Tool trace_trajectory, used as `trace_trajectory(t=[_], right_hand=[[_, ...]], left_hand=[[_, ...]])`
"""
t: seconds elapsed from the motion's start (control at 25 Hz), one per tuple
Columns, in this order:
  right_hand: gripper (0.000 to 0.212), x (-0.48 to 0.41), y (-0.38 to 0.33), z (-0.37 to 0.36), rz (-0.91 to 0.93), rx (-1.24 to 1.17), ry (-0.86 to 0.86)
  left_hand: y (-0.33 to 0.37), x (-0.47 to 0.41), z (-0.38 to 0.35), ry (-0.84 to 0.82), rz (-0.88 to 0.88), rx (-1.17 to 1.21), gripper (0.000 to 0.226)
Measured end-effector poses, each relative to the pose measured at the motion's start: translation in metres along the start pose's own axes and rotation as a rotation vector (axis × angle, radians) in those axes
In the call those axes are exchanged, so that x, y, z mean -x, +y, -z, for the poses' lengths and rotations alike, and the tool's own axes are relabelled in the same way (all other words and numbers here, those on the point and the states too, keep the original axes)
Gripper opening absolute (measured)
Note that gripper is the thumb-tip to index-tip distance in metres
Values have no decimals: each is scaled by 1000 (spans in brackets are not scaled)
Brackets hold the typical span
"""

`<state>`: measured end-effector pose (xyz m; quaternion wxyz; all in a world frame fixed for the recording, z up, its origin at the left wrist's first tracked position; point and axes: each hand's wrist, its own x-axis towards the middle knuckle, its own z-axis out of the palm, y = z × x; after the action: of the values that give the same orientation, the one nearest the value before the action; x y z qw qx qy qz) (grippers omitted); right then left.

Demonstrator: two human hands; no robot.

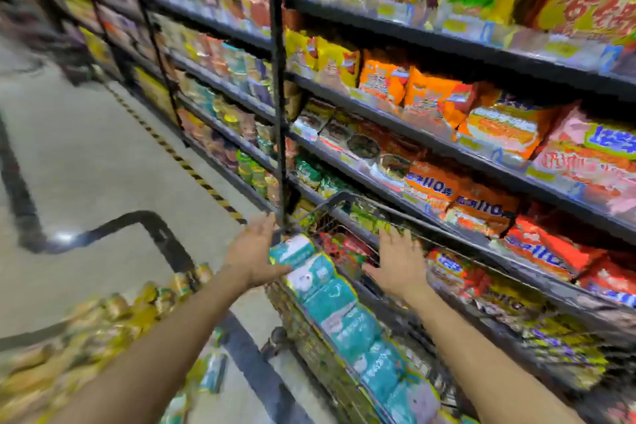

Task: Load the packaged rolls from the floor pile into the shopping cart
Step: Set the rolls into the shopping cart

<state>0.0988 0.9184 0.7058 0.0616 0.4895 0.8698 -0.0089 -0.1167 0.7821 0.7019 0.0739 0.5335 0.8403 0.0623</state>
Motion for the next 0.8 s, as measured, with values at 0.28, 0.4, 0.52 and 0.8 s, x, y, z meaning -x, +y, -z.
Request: trace_trajectory(t=[0.28, 0.4, 0.52, 0.8], right_hand=[[86, 49, -148, 13, 602, -62, 119], [82, 99, -201, -5, 808, -82, 77], [75, 145, -246, -26, 935, -56, 8], [93, 244, -351, -95, 1150, 82, -224]], left_hand=[[-91, 253, -30, 65, 651, 46, 114], [-100, 339, -39, 88, 847, 33, 113], [-103, 398, -48, 73, 994, 60, 112], [-121, 497, -106, 106, 1213, 180, 107]])
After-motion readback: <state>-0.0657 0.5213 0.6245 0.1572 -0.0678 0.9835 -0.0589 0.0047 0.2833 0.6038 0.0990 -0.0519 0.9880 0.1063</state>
